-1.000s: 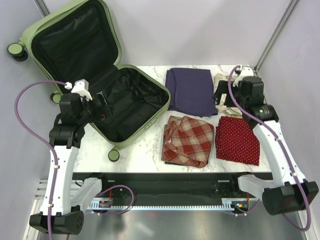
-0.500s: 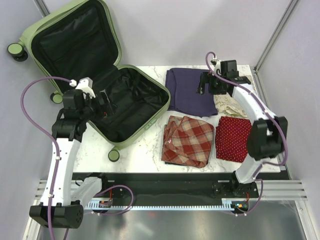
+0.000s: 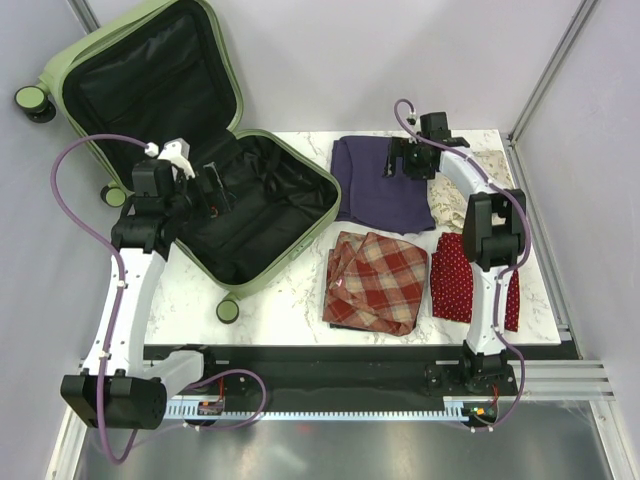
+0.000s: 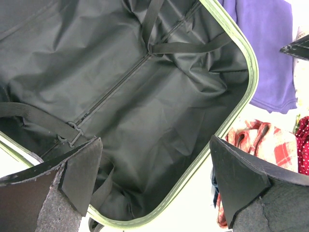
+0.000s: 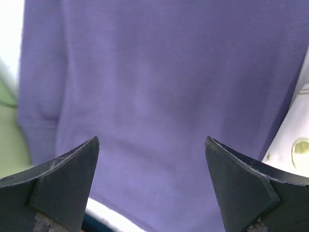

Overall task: Pack the luggage
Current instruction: Pick up the clothes at the center of the board.

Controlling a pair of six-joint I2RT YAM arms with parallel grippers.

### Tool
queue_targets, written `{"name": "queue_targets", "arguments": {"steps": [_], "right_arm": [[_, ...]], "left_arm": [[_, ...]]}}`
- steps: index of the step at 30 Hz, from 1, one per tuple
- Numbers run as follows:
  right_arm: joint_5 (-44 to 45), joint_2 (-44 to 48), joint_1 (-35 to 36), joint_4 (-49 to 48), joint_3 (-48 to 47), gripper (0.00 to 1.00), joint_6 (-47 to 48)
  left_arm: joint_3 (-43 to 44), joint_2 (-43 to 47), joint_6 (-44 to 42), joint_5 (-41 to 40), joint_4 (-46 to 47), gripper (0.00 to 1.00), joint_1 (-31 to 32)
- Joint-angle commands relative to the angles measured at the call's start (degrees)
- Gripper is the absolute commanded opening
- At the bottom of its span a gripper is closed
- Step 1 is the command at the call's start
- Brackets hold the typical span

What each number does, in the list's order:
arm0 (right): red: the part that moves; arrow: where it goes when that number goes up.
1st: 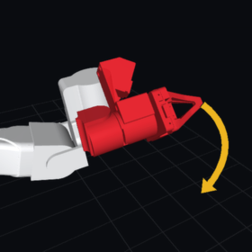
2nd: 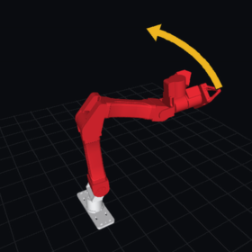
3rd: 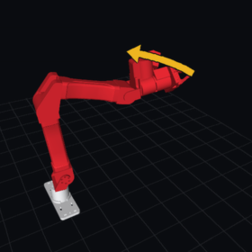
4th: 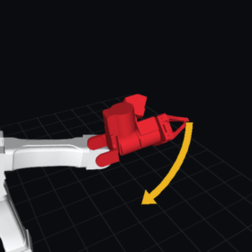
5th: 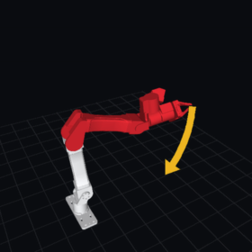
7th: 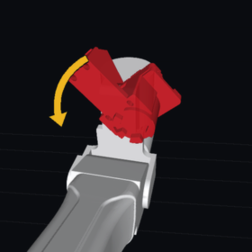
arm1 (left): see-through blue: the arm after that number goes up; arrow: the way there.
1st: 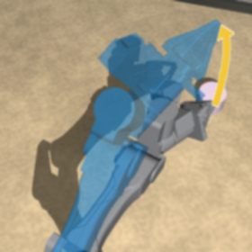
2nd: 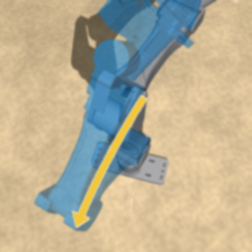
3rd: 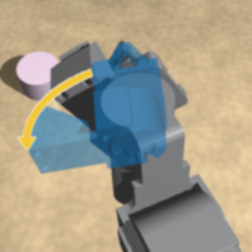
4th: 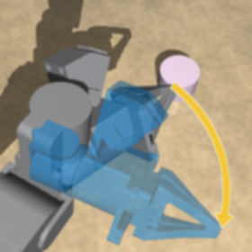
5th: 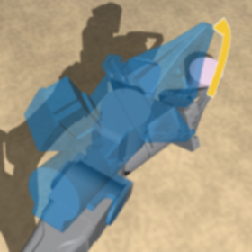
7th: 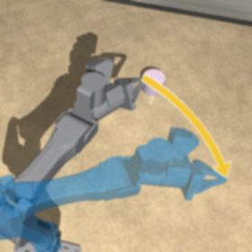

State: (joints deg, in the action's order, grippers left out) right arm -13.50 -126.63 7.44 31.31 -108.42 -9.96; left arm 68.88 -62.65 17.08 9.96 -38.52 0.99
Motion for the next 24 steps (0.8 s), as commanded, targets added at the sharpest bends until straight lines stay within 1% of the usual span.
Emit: {"name": "queue_targets", "arguments": {"steps": [1,7,12,14,15,16,19,20,24], "right_arm": [[1.1,-2.39,-1.37,0.07,-3.55,0.98,-1.56],[4.26,-3.19,-4.44,0.77,-1.19,0.98,-1.82],[4.88,-3.8,-7.17,0.77,0.23,0.98,-1.65],[4.88,-4.15,-7.18,0.77,0.4,0.98,-1.65],[5.49,-4.5,-8.92,0.86,0.4,0.98,-1.47],[6.02,-4.59,-9.2,0.86,0.4,0.98,-1.12],[3.67,-5.03,-9.81,0.68,0.49,0.98,-0.59],[1.04,-5.12,-9.9,0.51,0.49,0.98,-0.68],[-4.94,-5.38,-9.64,-1.07,0.58,0.98,-0.86]], "left_arm": [[2.66,-0.45,1.37,-0.46,2.93,1.0,0.06],[2.49,-0.19,1.9,-2.66,3.28,1.0,0.06],[1.26,0.51,2.25,-3.01,3.37,1.0,0.06],[0.82,0.78,2.6,-3.01,3.54,1.0,0.06],[0.38,1.13,2.69,-3.01,3.54,1.0,0.06],[0.29,1.3,2.87,-2.93,3.54,1.0,0.06],[-0.15,1.74,2.43,-2.49,3.54,1.0,0.06],[-0.15,1.92,2.26,-2.49,3.46,1.0,0.06],[-0.24,1.74,1.73,-2.75,3.54,1.0,0.06]]}}
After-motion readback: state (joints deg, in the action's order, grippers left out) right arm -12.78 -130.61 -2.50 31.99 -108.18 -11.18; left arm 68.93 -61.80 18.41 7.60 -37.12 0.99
